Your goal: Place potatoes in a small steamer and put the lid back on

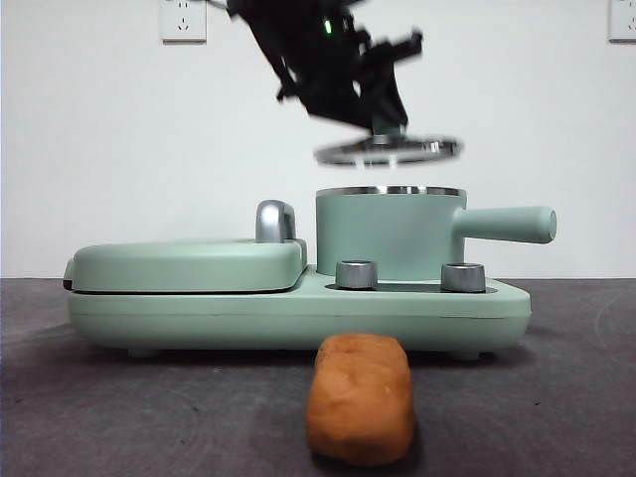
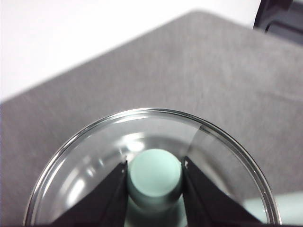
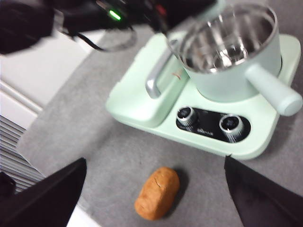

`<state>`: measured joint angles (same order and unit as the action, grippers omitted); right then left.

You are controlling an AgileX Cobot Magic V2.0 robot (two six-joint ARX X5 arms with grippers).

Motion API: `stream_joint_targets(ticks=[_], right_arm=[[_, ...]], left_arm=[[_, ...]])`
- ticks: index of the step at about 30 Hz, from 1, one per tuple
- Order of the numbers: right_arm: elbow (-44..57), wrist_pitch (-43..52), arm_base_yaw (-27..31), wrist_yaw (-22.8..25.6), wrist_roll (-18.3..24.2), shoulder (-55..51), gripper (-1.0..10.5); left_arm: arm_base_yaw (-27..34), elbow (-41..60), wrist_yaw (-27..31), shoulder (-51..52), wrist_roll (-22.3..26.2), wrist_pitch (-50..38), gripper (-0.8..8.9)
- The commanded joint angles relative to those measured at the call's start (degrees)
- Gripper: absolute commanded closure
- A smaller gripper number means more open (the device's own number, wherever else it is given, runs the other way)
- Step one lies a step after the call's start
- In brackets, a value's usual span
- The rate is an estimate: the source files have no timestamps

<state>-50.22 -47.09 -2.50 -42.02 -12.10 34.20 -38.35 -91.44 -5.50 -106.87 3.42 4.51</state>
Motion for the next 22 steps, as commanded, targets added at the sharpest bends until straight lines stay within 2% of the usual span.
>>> stream_joint_targets(ticks=[1,10,15,22], right_arm=[[-1.4,0.3,-2.8,2.5,-1.2,1.7,4.8],[-2.3,1.2,-19.1,17.4,-7.6,10.3,4.8],[-2.4,5.2,-30.3,25.4,-14.1,18.4,4.8],[-3.2,10.8,-40.6,31.8,-20.7,31.7,4.8]], left_arm=[[0.1,-2.2,-0.1,2.5,0.2,-0.3,7.99],[2.0,-2.2,-0.1,9.5,0.5,11.2,7.99],[4.2,-2.2,-0.1,13.2,0.4,14.8,7.99],[8.2,-2.2,-0.1,17.6,0.4,18.6,7.99]])
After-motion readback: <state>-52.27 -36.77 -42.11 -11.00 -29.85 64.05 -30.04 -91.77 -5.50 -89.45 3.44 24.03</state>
